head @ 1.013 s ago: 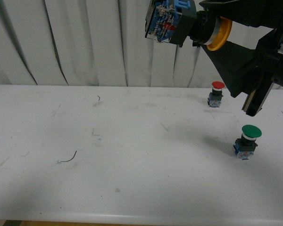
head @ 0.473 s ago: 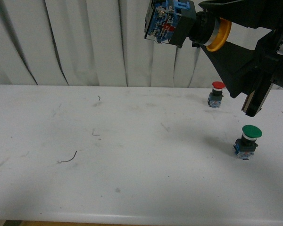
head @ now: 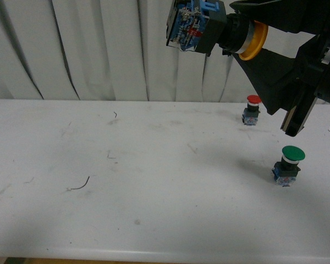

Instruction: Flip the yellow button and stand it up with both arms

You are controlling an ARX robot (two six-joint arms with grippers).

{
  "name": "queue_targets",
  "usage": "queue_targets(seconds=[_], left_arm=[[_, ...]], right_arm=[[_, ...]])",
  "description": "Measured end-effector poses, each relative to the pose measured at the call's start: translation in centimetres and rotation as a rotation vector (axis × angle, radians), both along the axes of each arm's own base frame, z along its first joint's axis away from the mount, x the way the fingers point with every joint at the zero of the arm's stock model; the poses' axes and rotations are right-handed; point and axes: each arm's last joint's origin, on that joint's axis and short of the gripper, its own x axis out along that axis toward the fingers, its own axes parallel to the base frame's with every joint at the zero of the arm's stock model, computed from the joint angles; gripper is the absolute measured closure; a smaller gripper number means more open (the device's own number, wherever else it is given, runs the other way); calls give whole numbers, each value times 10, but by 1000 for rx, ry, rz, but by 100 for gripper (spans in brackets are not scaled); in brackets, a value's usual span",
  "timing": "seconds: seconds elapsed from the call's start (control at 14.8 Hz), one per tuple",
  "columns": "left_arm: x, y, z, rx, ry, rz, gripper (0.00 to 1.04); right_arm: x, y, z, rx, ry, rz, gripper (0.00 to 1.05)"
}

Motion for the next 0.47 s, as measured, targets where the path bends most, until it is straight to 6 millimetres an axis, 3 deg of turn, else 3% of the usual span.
queue_targets(seconds=[0.2,0.27,0.47], left_arm=[[0,0,0,0,0,1,103],[0,0,0,0,0,1,97],[0,0,0,0,0,1,62]], right_arm=[[-2,3,0,-12,-9,8,71],[-2,3,0,-20,-16,8,71],[-1,0,3,-94,-96,-35,71]])
